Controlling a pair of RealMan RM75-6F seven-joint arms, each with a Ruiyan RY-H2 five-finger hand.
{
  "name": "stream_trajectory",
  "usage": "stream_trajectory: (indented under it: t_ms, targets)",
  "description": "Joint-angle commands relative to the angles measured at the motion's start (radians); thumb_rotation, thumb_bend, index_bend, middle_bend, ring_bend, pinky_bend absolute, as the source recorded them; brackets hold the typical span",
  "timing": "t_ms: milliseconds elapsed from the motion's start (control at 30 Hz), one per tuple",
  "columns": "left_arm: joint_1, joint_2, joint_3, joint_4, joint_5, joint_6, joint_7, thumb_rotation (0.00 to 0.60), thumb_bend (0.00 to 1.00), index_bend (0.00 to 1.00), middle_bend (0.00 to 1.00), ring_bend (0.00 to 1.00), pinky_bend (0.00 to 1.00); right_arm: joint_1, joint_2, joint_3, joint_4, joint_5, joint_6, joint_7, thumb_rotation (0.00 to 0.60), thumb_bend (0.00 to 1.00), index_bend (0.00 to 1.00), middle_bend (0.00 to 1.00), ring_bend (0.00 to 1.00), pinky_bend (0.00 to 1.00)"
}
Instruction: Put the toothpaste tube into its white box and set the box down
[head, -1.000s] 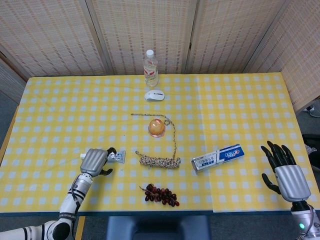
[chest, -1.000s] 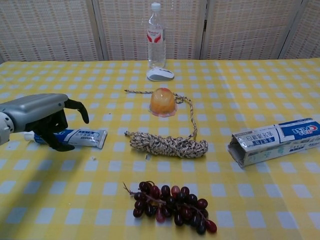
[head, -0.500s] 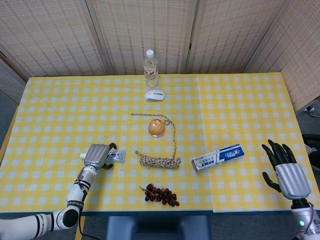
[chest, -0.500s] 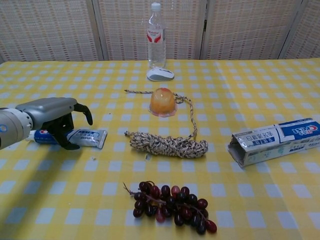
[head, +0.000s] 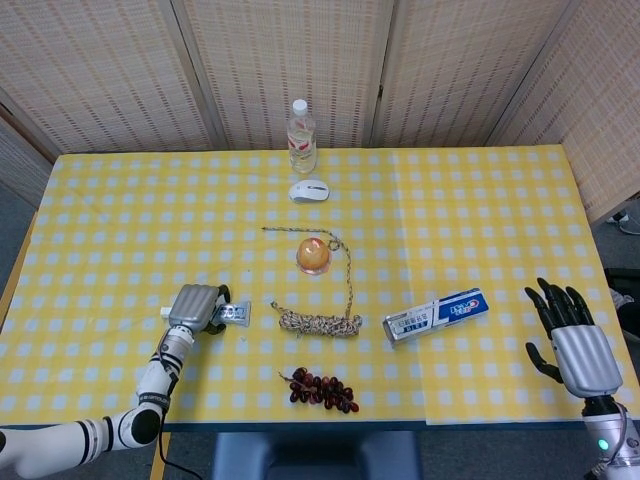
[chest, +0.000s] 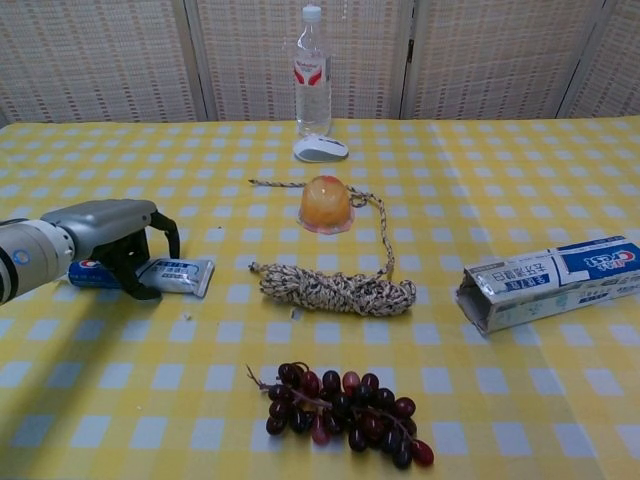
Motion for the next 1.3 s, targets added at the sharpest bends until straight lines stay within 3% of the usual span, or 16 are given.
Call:
stream_trajectory:
  t_ms: [33,133,233,333,433,833,1100,1300]
  targets:
    - [-0.003,-0.008,0.001,0.011,0.008,0.006,-0.013,0.600,0.25,0.52,1.00,1.00,1.00,-0.001,0.000,0.000,-0.001,0.000,0.003,0.001,0.600,0.41,0.00,0.00,0.00,0.00]
    - [-0.005,-0.015,0.005,0.024,0.020,0.011,-0.026,0.600,0.28,0.65,1.00,1.00,1.00,-0.002,0.001,0.002,0.000,0.002,0.005,0.002,0.600,0.41,0.00,0.00,0.00,0.00]
    - [-0.002,-0.020,0.005,0.026,0.045,0.018,-0.060,0.600,0.52,0.75,1.00,1.00,1.00,-0.001,0.000,0.002,0.001,0.003,0.003,0.002,0.600,0.41,0.00,0.00,0.00,0.00]
    - [0.009,-0.012,0.013,0.000,0.094,0.035,-0.104,0.600,0.63,0.78,1.00,1.00,1.00,-0.001,0.000,0.000,0.000,0.000,0.002,0.001,0.600,0.41,0.00,0.00,0.00,0.00]
    - [0.025,0.004,0.013,-0.037,0.141,0.066,-0.151,0.600,0.68,0.79,1.00,1.00,1.00,-0.001,0.000,-0.001,-0.001,0.003,-0.001,-0.002,0.600,0.41,0.00,0.00,0.00,0.00]
    - [0.092,0.154,-0.057,-0.322,0.180,0.105,-0.401,0.600,0.74,0.80,1.00,1.00,1.00,0.075,0.000,0.027,0.033,0.026,-0.106,-0.070,0.600,0.41,0.00,0.00,0.00,0.00]
    - [0.120,0.258,-0.104,-0.484,0.116,0.049,-0.569,0.600,0.74,0.80,1.00,1.00,1.00,0.198,0.049,0.028,0.013,0.103,-0.361,-0.127,0.600,0.41,0.00,0.00,0.00,0.00]
    - [0.127,0.342,-0.140,-0.568,0.060,-0.025,-0.694,0.600,0.74,0.80,1.00,1.00,1.00,0.280,0.028,0.031,0.029,0.164,-0.507,-0.188,0.600,0.41,0.00,0.00,0.02,0.00]
